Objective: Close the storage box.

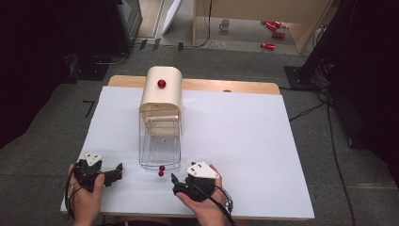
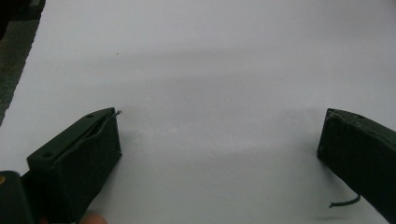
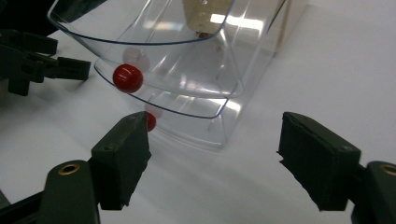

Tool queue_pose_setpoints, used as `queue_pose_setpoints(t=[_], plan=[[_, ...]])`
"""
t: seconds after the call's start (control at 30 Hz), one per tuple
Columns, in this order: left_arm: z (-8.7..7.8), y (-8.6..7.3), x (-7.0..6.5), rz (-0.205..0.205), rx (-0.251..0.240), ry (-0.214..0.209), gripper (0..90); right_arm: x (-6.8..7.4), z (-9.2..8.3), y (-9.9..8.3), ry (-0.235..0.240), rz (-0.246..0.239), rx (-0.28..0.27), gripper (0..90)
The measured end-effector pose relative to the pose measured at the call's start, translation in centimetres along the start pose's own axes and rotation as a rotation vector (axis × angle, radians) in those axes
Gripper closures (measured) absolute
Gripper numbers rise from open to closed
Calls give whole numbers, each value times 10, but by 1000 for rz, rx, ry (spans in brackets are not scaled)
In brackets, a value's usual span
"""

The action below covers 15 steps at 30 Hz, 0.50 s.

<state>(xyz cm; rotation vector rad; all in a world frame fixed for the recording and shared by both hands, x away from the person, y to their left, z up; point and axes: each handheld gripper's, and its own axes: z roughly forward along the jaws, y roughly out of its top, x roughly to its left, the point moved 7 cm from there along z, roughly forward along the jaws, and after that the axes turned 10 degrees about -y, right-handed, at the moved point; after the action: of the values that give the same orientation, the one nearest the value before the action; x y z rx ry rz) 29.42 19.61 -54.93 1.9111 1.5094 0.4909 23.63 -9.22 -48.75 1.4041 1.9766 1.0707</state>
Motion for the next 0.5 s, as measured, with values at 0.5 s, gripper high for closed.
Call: queue_pose_setpoints(t=[0.5], plan=[[0, 0, 0, -1, 0, 0, 0, 29, 1, 8, 57, -28, -28, 465]])
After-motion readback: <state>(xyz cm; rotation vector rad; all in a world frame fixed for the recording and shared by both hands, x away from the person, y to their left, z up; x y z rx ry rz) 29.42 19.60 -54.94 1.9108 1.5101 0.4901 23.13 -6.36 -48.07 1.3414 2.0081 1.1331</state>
